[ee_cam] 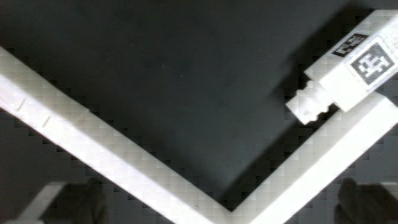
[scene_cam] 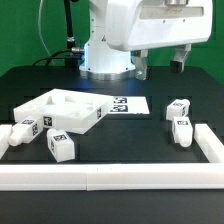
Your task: Assemble one leg
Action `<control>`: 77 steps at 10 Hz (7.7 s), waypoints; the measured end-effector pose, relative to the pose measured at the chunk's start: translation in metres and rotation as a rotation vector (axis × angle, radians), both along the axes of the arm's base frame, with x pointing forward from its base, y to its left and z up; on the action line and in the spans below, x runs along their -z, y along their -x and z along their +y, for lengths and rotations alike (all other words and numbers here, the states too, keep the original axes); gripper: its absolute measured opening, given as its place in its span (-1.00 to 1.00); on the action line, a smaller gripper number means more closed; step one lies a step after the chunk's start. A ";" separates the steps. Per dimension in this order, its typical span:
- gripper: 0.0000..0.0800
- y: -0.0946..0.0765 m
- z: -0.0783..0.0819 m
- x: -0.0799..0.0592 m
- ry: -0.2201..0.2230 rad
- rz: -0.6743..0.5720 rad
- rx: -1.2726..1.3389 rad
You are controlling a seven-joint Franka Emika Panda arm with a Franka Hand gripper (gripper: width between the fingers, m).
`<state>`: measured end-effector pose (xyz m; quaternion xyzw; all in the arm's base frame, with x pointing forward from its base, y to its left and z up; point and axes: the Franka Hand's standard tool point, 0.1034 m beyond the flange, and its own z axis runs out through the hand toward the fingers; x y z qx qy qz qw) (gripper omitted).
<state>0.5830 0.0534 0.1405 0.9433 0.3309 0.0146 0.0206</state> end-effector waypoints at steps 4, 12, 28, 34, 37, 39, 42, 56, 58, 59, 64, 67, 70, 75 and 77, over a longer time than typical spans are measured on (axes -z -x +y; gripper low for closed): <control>0.63 0.000 0.000 0.000 -0.001 0.000 0.000; 0.63 0.020 0.048 0.063 -0.084 -0.050 0.230; -0.05 0.072 0.066 0.126 -0.107 0.015 0.356; -0.28 0.105 0.064 0.121 -0.088 0.036 0.427; -0.28 0.129 0.056 0.086 -0.074 0.038 0.425; -0.28 0.122 0.051 0.063 -0.077 0.030 0.429; -0.28 0.120 0.051 0.064 -0.082 0.020 0.419; -0.28 0.226 0.017 0.094 -0.100 0.066 0.748; -0.28 0.236 0.018 0.121 -0.091 0.054 0.755; -0.28 0.237 0.020 0.128 -0.089 0.056 0.752; -0.28 0.221 0.025 0.127 -0.103 0.040 0.750; 0.46 0.221 0.025 0.126 -0.104 0.039 0.749; 0.62 0.227 0.003 0.079 -0.107 0.080 0.684; 0.62 0.200 -0.014 0.045 -0.113 -0.038 0.416; 0.62 0.195 -0.013 0.043 -0.116 -0.044 0.416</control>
Offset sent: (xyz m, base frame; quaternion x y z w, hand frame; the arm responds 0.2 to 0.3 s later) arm 0.0000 0.0000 0.0000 0.0000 0.0000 0.0000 1.0000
